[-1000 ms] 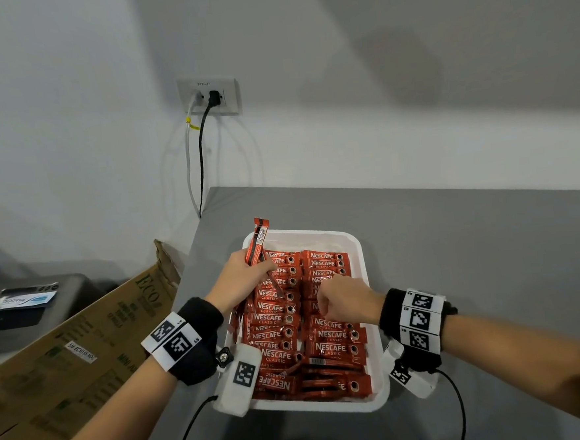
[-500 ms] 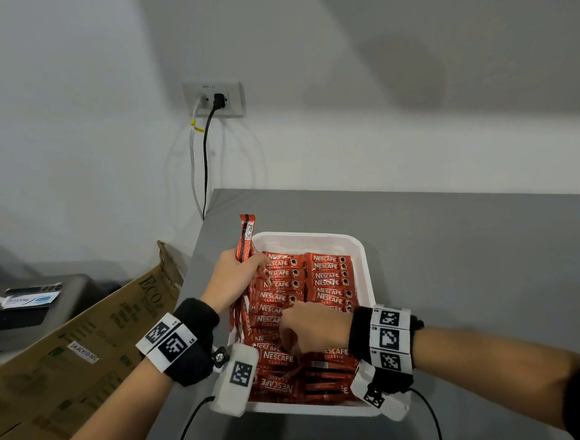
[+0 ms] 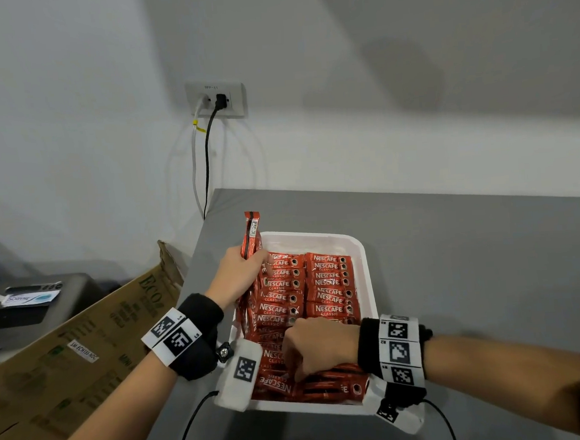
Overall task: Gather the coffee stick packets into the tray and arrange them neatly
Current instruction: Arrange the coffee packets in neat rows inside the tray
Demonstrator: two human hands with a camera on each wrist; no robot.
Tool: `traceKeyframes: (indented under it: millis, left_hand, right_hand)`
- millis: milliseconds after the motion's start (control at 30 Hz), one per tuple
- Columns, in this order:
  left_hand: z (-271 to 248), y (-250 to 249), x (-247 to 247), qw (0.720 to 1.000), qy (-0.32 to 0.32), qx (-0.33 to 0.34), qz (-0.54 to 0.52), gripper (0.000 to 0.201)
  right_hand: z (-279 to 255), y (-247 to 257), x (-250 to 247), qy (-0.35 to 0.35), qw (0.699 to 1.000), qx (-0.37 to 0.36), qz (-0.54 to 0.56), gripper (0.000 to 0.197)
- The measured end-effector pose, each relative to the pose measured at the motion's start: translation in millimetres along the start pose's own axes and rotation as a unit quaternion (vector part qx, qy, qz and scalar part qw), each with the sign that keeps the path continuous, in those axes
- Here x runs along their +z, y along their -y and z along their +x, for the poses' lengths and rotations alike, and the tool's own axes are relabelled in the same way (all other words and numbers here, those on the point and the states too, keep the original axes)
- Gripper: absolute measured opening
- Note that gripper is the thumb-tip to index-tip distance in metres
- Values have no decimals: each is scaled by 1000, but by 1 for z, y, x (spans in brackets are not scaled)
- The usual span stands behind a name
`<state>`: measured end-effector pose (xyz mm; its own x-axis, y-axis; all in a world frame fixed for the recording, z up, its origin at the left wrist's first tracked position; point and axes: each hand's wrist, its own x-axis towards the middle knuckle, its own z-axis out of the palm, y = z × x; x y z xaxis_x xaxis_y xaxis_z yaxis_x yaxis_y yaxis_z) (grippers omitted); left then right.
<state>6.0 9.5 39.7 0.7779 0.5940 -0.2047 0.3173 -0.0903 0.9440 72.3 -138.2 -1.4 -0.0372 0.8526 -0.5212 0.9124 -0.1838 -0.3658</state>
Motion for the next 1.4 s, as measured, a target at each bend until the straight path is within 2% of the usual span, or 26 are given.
traceKeyframes:
  millis: [300, 433, 533, 600, 667, 733, 800, 867, 933, 1033, 1267, 1400]
  left_hand:
    - [-1, 3, -1, 1000, 17, 0, -1, 14]
    - [-3, 3, 0, 1000, 24, -2, -3, 15]
    - [-4, 2, -4, 1000, 17, 0, -8, 14]
    - [-4, 1, -8, 1000, -3, 3, -18, 17]
    - [-4, -1, -10, 999, -23, 9, -30, 23]
    - [-4, -3, -10, 999, -23, 13, -29, 22]
    - [-3, -4, -8, 1000, -15, 11, -24, 18]
    - [-3, -2, -6, 1000, -9, 8, -17, 18]
    - [-3, -2, -6, 1000, -7, 6, -16, 18]
    - [-4, -2, -8, 1000, -8, 6, -17, 16]
    - [-5, -1, -7, 1000, -2, 6, -17, 13]
    - [-7, -2, -7, 1000, -4, 6, -18, 16]
  right_hand:
    - [11, 17, 9, -29, 999, -30, -1, 40]
    - [16, 21, 12, -26, 994, -50, 96, 26]
    - [13, 17, -2, -8, 986, -30, 166, 22]
    - [7, 7, -16, -40, 973, 7, 228, 34]
    - [0, -6, -26, -95, 943, 21, 319, 52]
    - [-4, -15, -28, -152, 920, 19, 361, 52]
    - [-4, -17, -25, -202, 909, 22, 364, 33]
    - [-2, -18, -22, -245, 912, 36, 327, 19]
    - [0, -18, -20, -266, 920, 39, 285, 18]
    - [3, -18, -15, -241, 931, 25, 272, 17]
    - [13, -11, -6, -261, 927, 20, 267, 17]
    - [17, -8, 2, -234, 941, 4, 242, 20]
